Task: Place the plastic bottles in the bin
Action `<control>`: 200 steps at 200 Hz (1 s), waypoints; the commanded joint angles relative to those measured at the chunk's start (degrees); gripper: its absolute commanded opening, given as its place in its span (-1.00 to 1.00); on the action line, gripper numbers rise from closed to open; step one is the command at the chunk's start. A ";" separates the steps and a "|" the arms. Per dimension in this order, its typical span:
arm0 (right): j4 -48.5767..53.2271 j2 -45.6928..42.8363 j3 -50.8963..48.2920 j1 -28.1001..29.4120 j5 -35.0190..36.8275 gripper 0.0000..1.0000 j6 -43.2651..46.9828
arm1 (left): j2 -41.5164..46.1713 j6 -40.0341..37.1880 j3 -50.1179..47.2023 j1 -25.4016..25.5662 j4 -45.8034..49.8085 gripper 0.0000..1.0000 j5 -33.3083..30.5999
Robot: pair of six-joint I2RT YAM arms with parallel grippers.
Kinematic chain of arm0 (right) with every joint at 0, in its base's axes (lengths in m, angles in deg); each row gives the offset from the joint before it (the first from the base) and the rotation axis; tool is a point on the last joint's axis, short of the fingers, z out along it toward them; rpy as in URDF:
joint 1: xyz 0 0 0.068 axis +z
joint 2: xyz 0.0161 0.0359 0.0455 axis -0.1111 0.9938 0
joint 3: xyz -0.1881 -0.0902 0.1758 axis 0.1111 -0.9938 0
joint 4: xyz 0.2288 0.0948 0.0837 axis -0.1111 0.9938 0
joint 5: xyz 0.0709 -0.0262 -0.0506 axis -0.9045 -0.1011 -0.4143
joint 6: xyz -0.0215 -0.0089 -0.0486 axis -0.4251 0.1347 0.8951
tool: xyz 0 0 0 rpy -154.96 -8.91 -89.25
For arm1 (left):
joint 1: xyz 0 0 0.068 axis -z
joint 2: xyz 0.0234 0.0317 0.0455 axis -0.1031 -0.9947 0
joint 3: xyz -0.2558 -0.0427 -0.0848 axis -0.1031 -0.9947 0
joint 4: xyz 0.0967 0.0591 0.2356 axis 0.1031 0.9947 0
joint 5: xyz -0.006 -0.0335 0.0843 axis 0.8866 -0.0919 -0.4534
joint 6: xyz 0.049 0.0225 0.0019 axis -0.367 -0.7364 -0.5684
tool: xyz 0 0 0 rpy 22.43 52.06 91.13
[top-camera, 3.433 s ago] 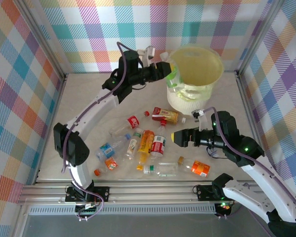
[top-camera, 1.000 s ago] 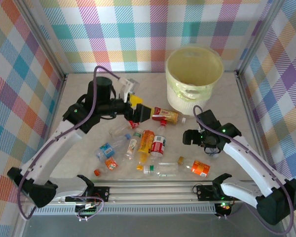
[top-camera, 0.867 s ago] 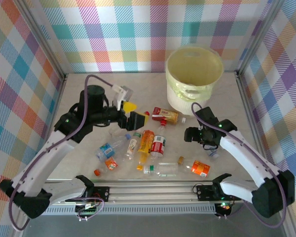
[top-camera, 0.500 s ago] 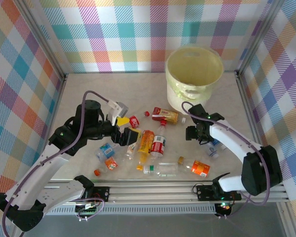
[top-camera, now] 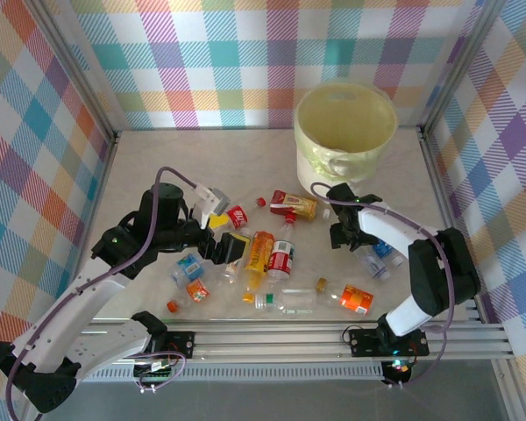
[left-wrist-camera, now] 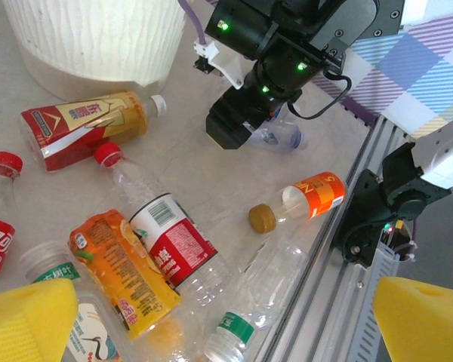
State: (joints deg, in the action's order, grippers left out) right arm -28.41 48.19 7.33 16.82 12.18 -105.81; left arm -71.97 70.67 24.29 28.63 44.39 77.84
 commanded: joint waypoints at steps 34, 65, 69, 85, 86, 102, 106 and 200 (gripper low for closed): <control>-1.72 3.48 1.94 1.39 2.49 0.55 2.76 | 0.41 -0.52 -1.71 0.44 -2.73 1.00 0.06; -1.47 6.02 3.07 2.30 4.10 0.53 3.66 | 0.56 -0.44 -1.86 0.44 -2.72 1.00 -0.04; -1.71 6.30 3.11 2.41 4.18 0.49 3.97 | 0.58 -0.46 -1.82 0.44 -2.73 1.00 -0.08; -2.29 7.21 3.40 2.88 4.35 0.43 4.82 | 0.60 -0.46 -1.93 0.43 -2.69 1.00 -0.30; -2.30 7.28 3.43 2.93 4.36 0.43 4.85 | 0.68 -0.45 -1.91 0.43 -2.67 1.00 -0.30; -2.48 8.19 3.85 3.74 5.68 0.39 5.88 | 0.76 -0.48 -2.06 0.44 -2.65 1.00 -0.46; -2.41 8.38 3.98 3.92 6.16 0.33 6.01 | 0.81 -0.44 -2.06 0.44 -2.63 1.00 -0.44; -4.03 9.64 5.86 10.20 17.12 0.06 10.85 | 1.07 -0.53 -2.23 0.44 -2.73 1.00 -0.45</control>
State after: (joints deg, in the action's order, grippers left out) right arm -32.08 57.31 10.96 25.17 23.91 -97.42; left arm -71.95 70.69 22.78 28.63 43.32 77.69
